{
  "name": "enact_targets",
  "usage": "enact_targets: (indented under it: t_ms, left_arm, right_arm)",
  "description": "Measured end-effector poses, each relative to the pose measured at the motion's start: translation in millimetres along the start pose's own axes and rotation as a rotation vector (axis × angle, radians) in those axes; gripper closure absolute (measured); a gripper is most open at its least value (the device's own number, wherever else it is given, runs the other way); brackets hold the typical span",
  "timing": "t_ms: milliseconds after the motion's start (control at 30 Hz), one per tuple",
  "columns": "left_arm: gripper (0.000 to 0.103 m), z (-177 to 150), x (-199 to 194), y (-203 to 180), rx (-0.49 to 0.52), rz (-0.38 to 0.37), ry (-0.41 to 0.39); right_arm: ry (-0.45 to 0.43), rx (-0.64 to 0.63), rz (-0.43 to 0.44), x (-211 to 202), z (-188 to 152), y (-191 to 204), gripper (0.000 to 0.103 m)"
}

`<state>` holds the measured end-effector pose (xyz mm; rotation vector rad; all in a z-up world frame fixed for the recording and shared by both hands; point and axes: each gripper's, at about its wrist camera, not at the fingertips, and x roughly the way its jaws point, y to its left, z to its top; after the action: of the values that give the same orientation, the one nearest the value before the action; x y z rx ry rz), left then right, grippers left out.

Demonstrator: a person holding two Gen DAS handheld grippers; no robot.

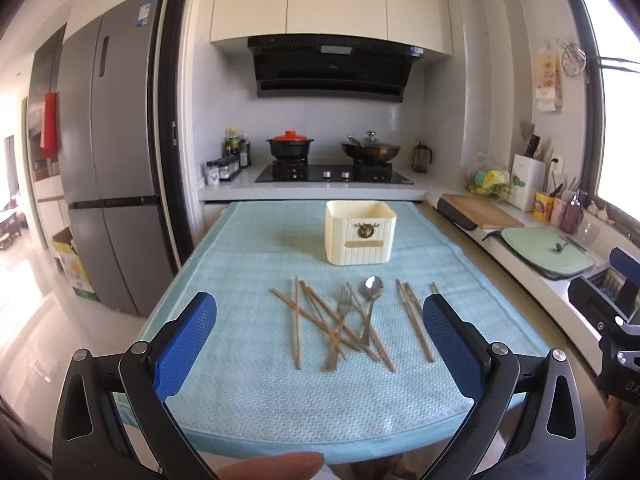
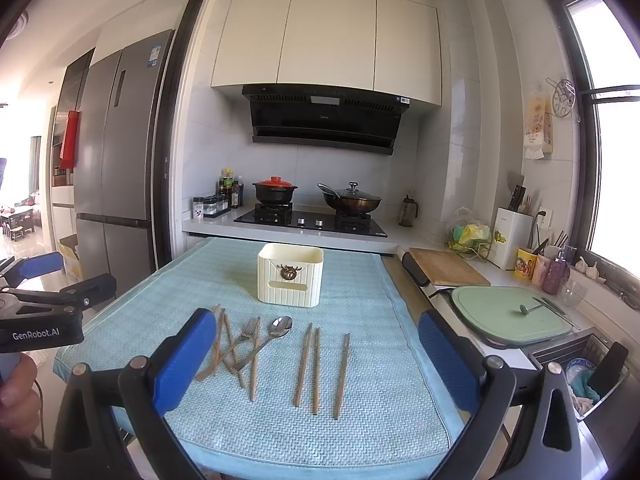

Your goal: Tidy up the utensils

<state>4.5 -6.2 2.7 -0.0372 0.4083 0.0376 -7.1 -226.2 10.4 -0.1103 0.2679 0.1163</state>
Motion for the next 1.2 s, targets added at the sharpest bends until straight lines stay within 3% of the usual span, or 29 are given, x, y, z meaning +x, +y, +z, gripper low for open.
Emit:
enact_targets:
  t_ms: [1200]
  left_arm:
    - [0.0,-4,12,-1,-0.008,0.006,0.036]
  right_arm:
    - [0.018,0.01,0.0,3,-1,1,0.0]
